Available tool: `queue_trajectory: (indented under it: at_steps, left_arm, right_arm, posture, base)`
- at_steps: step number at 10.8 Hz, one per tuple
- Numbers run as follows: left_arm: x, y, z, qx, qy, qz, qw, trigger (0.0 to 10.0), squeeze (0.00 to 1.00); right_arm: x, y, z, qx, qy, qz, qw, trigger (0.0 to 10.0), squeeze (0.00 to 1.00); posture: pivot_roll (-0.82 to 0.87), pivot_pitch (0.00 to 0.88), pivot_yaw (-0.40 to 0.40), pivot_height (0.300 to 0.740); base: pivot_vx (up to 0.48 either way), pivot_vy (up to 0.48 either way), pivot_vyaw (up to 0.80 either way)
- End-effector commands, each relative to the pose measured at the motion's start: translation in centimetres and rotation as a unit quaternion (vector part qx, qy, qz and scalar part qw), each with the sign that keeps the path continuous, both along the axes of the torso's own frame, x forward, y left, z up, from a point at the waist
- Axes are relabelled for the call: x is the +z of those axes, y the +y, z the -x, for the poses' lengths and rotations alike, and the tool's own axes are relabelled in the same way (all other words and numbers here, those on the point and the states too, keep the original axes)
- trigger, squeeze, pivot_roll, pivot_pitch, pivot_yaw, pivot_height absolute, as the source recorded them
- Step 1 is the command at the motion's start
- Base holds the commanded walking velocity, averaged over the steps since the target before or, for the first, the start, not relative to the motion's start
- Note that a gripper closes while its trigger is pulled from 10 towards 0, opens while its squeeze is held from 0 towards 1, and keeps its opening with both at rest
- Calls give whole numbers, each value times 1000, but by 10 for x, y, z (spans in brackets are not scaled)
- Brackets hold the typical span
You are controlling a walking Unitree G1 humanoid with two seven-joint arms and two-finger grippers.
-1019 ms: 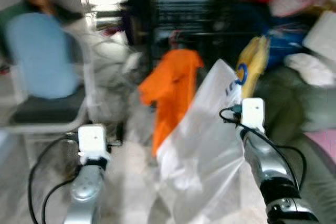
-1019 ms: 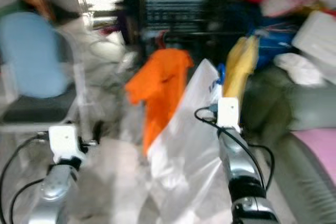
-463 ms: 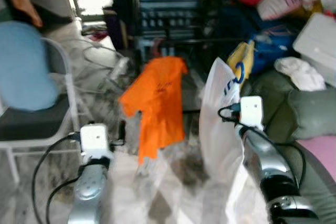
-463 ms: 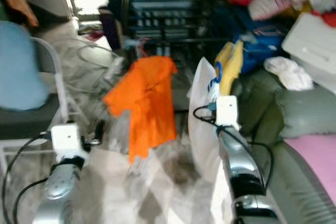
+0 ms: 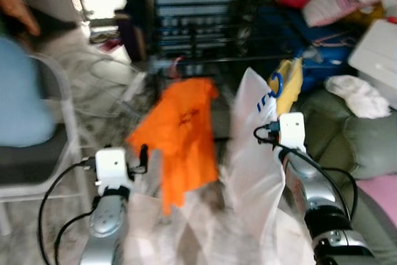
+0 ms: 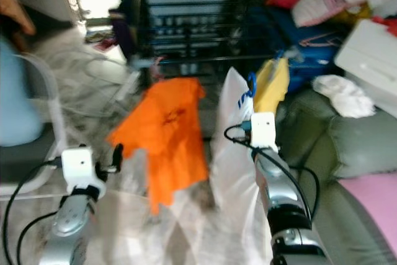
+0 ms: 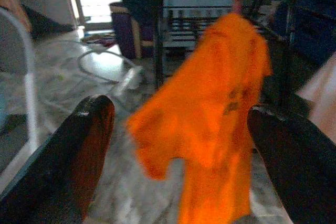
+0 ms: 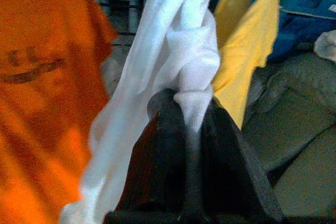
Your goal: Hang hanger
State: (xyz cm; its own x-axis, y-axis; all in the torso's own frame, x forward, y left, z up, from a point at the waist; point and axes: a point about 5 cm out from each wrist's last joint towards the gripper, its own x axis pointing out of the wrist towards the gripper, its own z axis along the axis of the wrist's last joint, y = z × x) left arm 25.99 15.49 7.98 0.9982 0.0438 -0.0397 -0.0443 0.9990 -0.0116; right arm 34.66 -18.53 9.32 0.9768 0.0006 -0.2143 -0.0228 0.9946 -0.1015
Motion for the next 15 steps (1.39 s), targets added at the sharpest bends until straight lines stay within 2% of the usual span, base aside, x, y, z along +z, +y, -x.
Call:
queue_trajectory:
  at_steps: [1,4,7,9,11,15]
  left_arm:
    - [-1,-4,0,-4,2,-2,1000,10000,0]
    - [-1,-4,0,-5,4,-3,1000,10000,0]
    - [-4,-4,-1,3,13,-9,1000,10000,0]
    - [-5,-3,-1,8,16,-10,1000,10000,0]
    - [-6,-2,0,13,17,-10,1000,10000,0]
    - [-8,-1,1,15,22,-14,1000,10000,0]
  right_arm:
    - [14,-6,-5,-8,-30,1,1000,10000,0]
    - [13,-7,-6,-11,-23,-6,1000,10000,0]
    - [11,2,-8,29,-4,-9,1000,10000,0]
    - [9,7,-8,44,1,-16,999,10000,0]
    - [2,20,-5,76,16,-41,996,10000,0]
    - [-6,39,-4,122,47,-55,990,10000,0]
  posture:
    - [-35,0,-12,740]
    - [-39,0,-9,740]
    - [-41,0,-10,740]
    - [-38,0,-10,740]
    - [-28,0,-17,740]
    - [-24,0,-12,740]
  base:
    - [465,0,775]
    - [457,0,0]
    - [376,0,0]
    - [0,0,0]
    - [0,0,0]
    - [0,0,0]
